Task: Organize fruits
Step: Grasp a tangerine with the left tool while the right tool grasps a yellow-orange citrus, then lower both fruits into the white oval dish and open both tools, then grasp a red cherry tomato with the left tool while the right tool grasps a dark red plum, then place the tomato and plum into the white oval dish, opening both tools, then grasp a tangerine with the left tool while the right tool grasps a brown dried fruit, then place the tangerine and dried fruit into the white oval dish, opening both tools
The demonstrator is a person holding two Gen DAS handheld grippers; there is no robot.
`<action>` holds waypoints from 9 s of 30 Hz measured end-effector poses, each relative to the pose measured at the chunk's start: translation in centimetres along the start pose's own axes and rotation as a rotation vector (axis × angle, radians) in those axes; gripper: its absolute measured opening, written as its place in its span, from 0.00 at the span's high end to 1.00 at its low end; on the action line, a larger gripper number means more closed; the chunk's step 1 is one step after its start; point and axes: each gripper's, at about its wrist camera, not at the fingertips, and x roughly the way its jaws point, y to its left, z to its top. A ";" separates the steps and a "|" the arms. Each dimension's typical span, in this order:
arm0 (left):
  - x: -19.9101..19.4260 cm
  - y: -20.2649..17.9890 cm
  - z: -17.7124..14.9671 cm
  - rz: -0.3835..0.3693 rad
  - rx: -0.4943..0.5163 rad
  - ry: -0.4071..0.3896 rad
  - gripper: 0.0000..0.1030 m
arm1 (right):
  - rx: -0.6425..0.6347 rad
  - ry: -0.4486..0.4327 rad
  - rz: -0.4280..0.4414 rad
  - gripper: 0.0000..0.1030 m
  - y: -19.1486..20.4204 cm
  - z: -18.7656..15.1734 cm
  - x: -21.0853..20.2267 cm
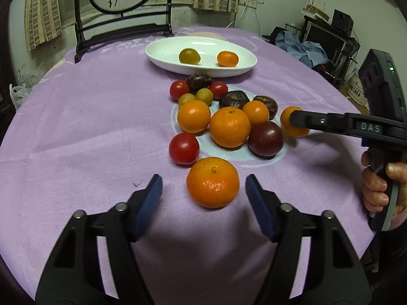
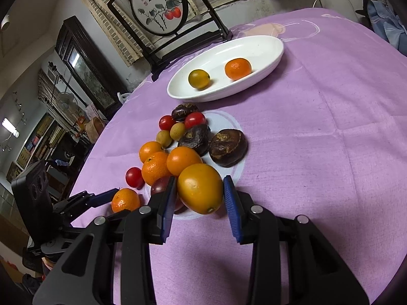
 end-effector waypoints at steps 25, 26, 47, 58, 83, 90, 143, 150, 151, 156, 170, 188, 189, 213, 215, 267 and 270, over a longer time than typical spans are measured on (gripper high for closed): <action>-0.6 0.6 9.5 -0.037 -0.016 -0.158 0.57 | -0.167 -0.218 -0.125 0.63 2.6 10.6 2.9; 0.2 0.8 11.5 -0.025 -0.028 -0.181 0.57 | -0.173 -0.220 -0.150 0.64 2.4 11.8 4.1; 12.5 6.1 20.0 0.090 -0.155 -0.021 0.36 | -0.199 -0.197 -0.198 0.48 1.1 15.5 7.4; 4.9 5.4 14.2 0.196 -0.071 -0.119 0.09 | -0.230 -0.092 -0.074 0.47 3.2 6.7 2.5; 1.4 8.7 6.3 0.189 -0.185 -0.095 0.07 | -0.143 0.131 -0.119 0.61 5.2 -0.8 5.1; 1.4 8.7 5.9 0.089 -0.166 -0.060 0.08 | -0.073 0.030 -0.033 0.62 3.7 -1.1 2.2; 11.4 3.1 18.5 -0.037 -0.143 -0.013 0.71 | -0.082 -0.192 -0.204 0.41 -2.0 14.5 7.6; 8.8 3.8 17.6 0.000 -0.172 -0.065 0.23 | -0.145 -0.196 -0.177 0.39 -0.8 12.9 4.8; 8.1 4.0 17.2 0.015 -0.178 -0.079 0.18 | -0.150 -0.186 -0.177 0.39 -0.7 12.6 4.6; 5.9 5.2 15.4 0.082 -0.205 -0.120 0.13 | -0.227 -0.084 -0.141 0.40 -0.1 10.3 4.0; 4.8 9.6 11.8 0.080 -0.365 -0.082 0.11 | -0.454 0.108 -0.163 0.41 0.7 3.8 4.3; 3.5 7.5 11.2 0.034 -0.273 -0.097 0.11 | -0.501 0.139 -0.227 0.58 1.0 3.8 6.4; 3.4 7.0 11.2 0.031 -0.242 -0.098 0.11 | -0.472 0.130 -0.215 0.58 0.6 4.1 6.1; 5.2 -5.3 4.9 -0.031 0.512 -0.003 0.43 | -0.299 0.107 -0.160 0.58 -1.2 4.8 4.7; 5.3 -5.3 4.8 -0.022 0.517 -0.010 0.45 | -0.298 0.108 -0.164 0.58 -1.2 4.8 4.7; 10.3 4.3 20.9 0.042 -0.153 -0.151 0.34 | -0.231 -0.223 -0.236 0.39 0.0 15.9 7.4; 8.4 4.9 20.3 0.024 -0.187 -0.184 0.23 | -0.260 -0.226 -0.250 0.39 1.0 15.1 6.8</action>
